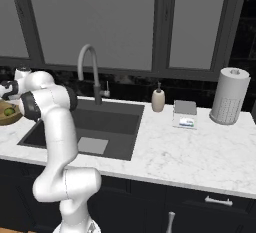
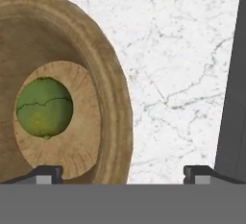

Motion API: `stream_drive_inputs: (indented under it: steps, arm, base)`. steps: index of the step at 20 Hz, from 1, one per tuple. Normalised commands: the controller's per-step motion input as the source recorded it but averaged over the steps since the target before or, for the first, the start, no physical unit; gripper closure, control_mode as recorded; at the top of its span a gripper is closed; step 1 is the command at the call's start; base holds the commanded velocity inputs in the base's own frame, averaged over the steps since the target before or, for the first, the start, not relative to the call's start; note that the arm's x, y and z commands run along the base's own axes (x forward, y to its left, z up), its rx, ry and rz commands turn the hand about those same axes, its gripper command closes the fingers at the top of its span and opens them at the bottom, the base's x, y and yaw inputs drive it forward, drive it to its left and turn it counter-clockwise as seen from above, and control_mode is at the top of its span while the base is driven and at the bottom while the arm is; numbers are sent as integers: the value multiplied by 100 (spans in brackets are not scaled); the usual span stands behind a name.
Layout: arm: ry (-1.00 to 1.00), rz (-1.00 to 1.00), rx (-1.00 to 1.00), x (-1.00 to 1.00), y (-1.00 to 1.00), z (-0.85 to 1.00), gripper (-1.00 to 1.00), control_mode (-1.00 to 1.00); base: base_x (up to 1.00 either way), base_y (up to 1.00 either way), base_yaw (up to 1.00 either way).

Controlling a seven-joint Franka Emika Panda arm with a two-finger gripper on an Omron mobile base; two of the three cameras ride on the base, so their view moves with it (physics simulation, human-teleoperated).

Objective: Pick the lime from the sink and place it in the bowl. Then pick the bowl and place it in the microwave. Then close the microwave door and press the start button.

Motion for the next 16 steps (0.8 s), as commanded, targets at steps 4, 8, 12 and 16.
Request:
stream_drive_inputs:
  steps: [4,8,12,16]
  arm:
    - [4,-1,0,6,12,-15,-100,-100]
    - [4,-1,0,11,14,-19,-100,-100]
    - [1,-3,0,14,23,-31,100,-100]
    - [2,-4,0,9,18,-30,100,-100]
  base:
    - [0,0,0]
    - [0,0,0]
    - [0,0,0]
    - [0,0,0]
